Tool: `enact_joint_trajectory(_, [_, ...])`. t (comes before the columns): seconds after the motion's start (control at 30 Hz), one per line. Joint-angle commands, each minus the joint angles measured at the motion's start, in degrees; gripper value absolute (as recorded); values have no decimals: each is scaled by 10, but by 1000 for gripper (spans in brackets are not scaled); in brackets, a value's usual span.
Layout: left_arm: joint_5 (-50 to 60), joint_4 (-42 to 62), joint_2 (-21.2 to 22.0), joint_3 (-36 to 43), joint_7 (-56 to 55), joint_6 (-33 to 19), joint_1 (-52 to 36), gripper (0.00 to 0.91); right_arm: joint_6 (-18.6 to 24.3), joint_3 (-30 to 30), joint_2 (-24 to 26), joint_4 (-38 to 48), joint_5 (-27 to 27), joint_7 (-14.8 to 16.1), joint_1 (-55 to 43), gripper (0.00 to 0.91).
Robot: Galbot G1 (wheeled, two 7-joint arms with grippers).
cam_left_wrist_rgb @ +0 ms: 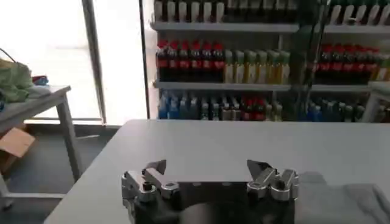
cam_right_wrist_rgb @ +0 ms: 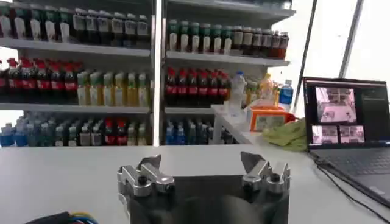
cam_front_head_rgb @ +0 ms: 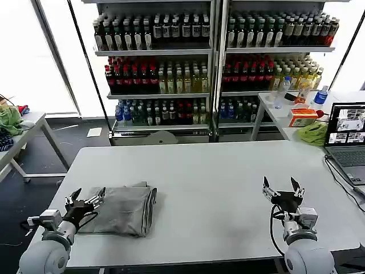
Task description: Fold and organize the clothes.
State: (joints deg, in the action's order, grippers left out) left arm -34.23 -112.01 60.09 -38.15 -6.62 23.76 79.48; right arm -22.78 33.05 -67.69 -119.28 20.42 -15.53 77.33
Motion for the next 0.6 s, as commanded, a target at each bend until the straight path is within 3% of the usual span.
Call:
enact_joint_trajectory(0.03, [17, 41, 1, -11, 13, -3, 12, 907, -2, -3, 2, 2, 0, -3, -5, 907])
enact_joint_trajectory(0.6, [19, 93, 8, 1, 33, -10, 1, 907, -2, 0, 2, 6, -1, -3, -1, 907])
